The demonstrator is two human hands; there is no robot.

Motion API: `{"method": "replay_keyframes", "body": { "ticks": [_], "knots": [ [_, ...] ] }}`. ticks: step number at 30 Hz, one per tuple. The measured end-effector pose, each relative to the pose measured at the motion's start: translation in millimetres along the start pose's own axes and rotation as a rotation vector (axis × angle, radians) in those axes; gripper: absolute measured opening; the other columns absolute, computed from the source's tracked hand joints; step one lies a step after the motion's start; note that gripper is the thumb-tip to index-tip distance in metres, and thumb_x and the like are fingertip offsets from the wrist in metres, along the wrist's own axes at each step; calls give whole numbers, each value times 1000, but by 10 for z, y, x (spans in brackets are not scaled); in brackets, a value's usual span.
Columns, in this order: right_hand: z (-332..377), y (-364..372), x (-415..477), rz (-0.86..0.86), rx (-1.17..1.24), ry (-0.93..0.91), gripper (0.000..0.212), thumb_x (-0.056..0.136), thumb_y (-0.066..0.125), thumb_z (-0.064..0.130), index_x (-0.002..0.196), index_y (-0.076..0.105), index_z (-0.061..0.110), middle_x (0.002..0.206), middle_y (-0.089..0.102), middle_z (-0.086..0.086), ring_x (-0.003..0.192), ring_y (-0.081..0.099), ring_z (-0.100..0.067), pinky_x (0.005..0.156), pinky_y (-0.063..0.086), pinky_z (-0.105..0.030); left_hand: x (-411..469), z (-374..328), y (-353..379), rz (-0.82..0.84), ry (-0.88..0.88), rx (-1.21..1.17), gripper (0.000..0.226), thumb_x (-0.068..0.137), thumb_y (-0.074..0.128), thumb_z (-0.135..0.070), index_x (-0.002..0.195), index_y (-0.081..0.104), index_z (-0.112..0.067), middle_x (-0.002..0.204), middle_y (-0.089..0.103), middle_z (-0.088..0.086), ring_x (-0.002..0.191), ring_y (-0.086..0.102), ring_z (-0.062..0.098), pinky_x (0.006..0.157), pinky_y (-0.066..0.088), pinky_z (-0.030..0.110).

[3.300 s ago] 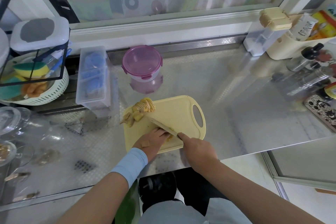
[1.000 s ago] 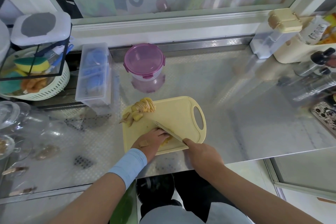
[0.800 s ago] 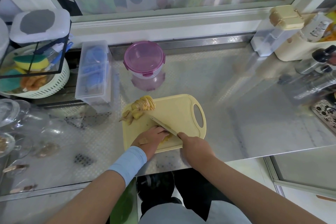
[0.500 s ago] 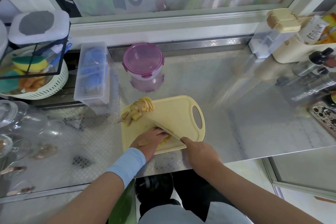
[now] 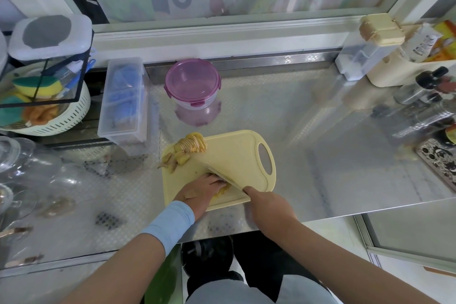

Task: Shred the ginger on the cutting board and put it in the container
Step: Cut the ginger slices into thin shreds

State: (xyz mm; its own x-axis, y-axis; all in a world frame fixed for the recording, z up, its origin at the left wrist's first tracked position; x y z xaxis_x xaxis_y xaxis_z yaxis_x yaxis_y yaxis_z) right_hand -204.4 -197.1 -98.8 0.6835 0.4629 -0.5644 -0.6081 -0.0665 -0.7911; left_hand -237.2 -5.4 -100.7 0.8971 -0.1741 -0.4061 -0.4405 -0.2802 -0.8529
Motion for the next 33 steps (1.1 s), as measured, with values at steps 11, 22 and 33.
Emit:
{"method": "replay_keyframes", "body": {
  "ticks": [11,22,33],
  "knots": [
    [112,-17,158,-14,33,-4,41,96,42,11,131,39,32,78,51,1,68,53,-26,59,49,-36,-29,27,67,-149,-40,-163,42,103,39,-12,144,43,-21,150,36,-3,135,33,11,97,17,6],
    [52,28,81,-13,19,-12,43,95,42,9,132,40,31,85,54,-3,74,54,-28,64,52,-38,11,13,57,-143,61,26,39,101,44,-14,139,50,-17,147,41,0,134,39,18,102,23,15],
    [7,6,85,-26,17,-18,41,94,42,11,129,41,33,84,55,-2,73,56,-28,62,51,-37,-57,62,77,-225,-15,-60,52,78,74,0,127,63,-12,134,57,5,122,55,18,99,35,14]
  ]
}}
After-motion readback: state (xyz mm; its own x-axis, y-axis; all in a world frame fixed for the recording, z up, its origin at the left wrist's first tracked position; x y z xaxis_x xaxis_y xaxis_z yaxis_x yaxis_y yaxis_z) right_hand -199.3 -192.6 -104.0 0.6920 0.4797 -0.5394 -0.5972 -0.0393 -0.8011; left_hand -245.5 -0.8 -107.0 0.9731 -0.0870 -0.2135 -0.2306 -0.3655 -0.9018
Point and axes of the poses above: each hand's wrist, its own x-axis towards the middle knuckle, its own y-axis out of the palm, z = x × y, the point moved 1 cm from there along x, towards the middle knuckle
